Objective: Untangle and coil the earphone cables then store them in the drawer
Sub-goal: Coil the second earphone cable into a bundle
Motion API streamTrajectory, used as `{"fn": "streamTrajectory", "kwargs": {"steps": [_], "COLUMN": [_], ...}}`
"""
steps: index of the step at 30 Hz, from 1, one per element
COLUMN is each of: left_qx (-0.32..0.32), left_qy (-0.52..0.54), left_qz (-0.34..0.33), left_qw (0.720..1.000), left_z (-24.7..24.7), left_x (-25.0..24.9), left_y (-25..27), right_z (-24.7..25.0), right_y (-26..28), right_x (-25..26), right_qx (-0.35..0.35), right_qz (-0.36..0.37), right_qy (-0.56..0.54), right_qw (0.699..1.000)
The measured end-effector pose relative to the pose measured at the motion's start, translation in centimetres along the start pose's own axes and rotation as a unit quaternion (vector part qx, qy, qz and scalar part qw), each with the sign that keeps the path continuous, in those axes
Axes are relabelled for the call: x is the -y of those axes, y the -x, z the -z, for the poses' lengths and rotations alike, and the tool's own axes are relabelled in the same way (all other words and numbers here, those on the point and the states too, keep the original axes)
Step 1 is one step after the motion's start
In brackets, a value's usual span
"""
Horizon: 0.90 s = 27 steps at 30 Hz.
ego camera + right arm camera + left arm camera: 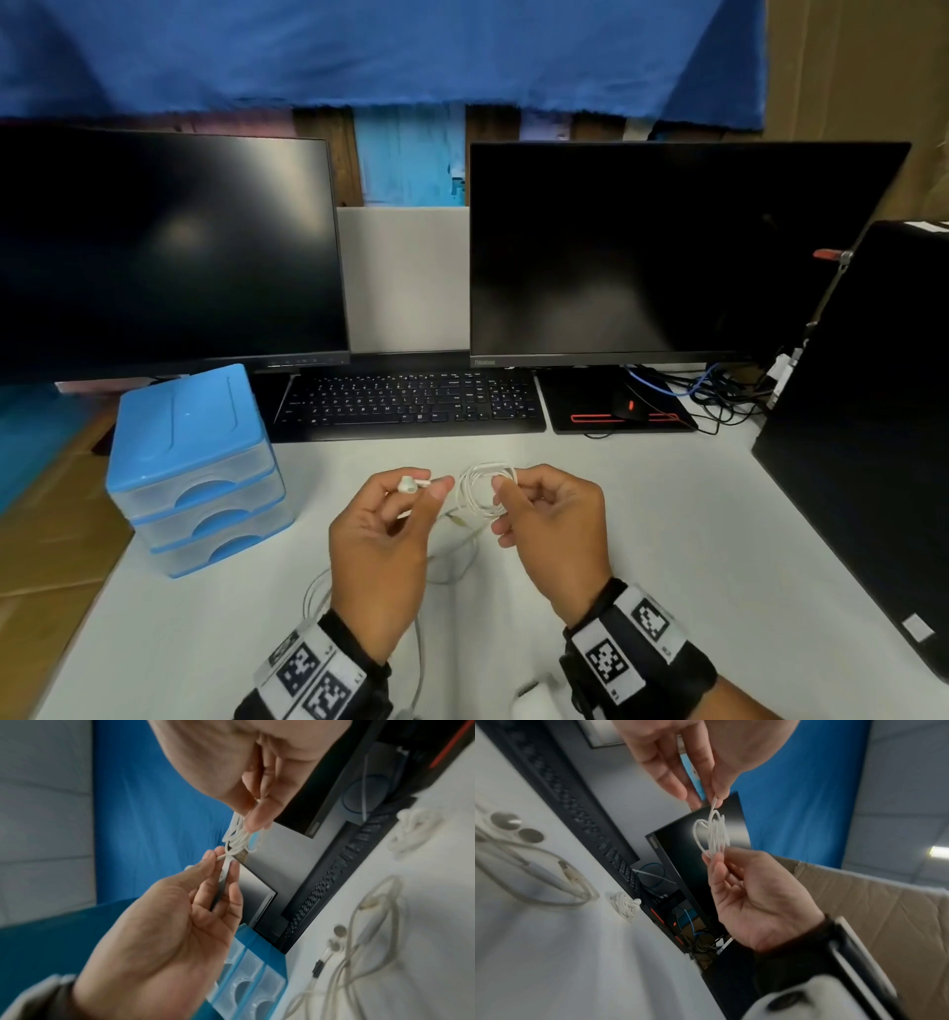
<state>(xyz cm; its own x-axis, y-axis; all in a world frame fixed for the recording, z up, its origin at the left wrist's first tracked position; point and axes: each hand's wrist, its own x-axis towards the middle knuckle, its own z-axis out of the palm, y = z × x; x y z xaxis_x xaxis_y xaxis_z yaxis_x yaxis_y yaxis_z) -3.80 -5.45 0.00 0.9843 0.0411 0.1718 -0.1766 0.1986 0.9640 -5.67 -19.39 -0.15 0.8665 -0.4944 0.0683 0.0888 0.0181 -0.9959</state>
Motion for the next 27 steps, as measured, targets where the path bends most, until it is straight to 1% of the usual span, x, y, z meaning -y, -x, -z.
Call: {"fn": "streamTrajectory", "kwargs": {"steps": [2,5,7,9,11,13,15,16,18,21,25,27], "left_qx": [0.019,0.067,0.087,0.113,0.125,0.096,0.05,0.031,0.015,0.025,0.038,0.043], "left_qy": [-0.035,-0.077,-0.094,-0.105,-0.106,-0.073,-0.059,-0.06,-0.058,-0.034,0.004,0.032], "left_qz": [-0.012,0.001,0.002,-0.007,-0.021,-0.012,0.006,0.012,0.025,0.055,0.098,0.131], "left_qw": [0.999,0.995,0.992,0.988,0.986,0.993,0.997,0.998,0.998,0.998,0.994,0.99], "left_z": [-0.1,0.1,0.1,-0.1,-0.3,-0.2,0.2,0.5,1.1,1.4,1.6,1.6], "left_x": [0.6,1.6,1.6,0.9,0.0,-0.4,-0.4,-0.4,-0.2,-0.1,0.0,0.1], "left_y": [0.3,0.2,0.4,0.7,0.6,0.0,-1.0,-1.5,-2.0,-2.3,-2.3,-2.1], "right_z": [0.2,0.7,1.0,1.0,0.7,0.2,-0.3,-0.4,-0.5,-0.4,-0.1,0.0], "right_y": [-0.4,-1.3,-1.7,-1.6,-1.0,0.0,0.9,1.2,1.4,1.2,1.0,0.8], "right_x": [-0.1,-0.4,-0.5,-0.8,-1.1,-1.3,-1.3,-1.2,-1.2,-1.3,-1.3,-1.2], "right_qx": [-0.021,-0.04,-0.042,-0.036,-0.006,0.043,0.083,0.091,0.093,0.102,0.132,0.153], "right_qz": [-0.047,-0.113,-0.119,-0.095,-0.049,0.008,0.06,0.078,0.097,0.114,0.127,0.129], "right_qy": [-0.039,-0.095,-0.09,-0.053,0.015,0.08,0.111,0.115,0.108,0.105,0.114,0.129], "right_qw": [0.998,0.988,0.988,0.993,0.999,0.996,0.988,0.986,0.985,0.983,0.976,0.971]}}
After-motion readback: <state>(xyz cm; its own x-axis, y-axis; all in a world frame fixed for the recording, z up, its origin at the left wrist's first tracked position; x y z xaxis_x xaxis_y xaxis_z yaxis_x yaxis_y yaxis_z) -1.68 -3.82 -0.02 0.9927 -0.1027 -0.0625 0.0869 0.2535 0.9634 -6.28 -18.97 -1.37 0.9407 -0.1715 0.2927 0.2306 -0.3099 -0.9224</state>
